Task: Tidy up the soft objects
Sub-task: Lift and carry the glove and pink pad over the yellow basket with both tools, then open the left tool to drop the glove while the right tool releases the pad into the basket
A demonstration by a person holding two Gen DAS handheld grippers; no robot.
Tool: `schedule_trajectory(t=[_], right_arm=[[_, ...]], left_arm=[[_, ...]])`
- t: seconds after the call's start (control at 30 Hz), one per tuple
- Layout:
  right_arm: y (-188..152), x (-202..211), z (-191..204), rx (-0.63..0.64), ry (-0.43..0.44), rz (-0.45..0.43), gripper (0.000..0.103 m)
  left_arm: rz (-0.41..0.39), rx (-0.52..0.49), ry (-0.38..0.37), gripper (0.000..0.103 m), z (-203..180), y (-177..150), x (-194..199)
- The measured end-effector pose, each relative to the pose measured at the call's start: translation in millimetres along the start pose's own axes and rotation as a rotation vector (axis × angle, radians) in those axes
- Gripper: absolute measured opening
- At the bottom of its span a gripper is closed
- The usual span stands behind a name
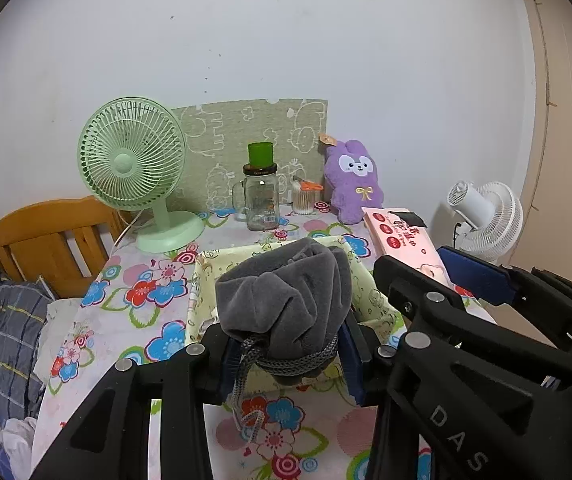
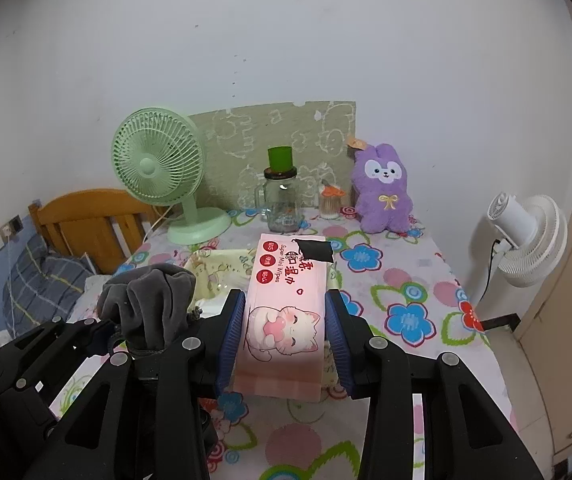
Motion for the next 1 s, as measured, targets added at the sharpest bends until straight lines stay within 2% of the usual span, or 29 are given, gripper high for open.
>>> schedule_trajectory(t=[0.57,1.0], right_arm=[[23,-36,-5,0.002,-0.018,-0.021,0.044],[29,-68,-17,-0.015,-0.038,0.017,0.044]], left_arm=[[-0.015,-0.003,0.050,0.044,11,19,-33],[0.028,0.008,0.006,0.044,10,24,-73]])
Point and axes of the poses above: each gripper's, at about its wrist camera, not at the fingertips, and x roughly against the way its jaws point, z to its left, y to its top, the point moved 5 cm from there along -x, roughly the way its jaws point, and after that the axes turned 3 degrees about -x, right-handed, at the moved point
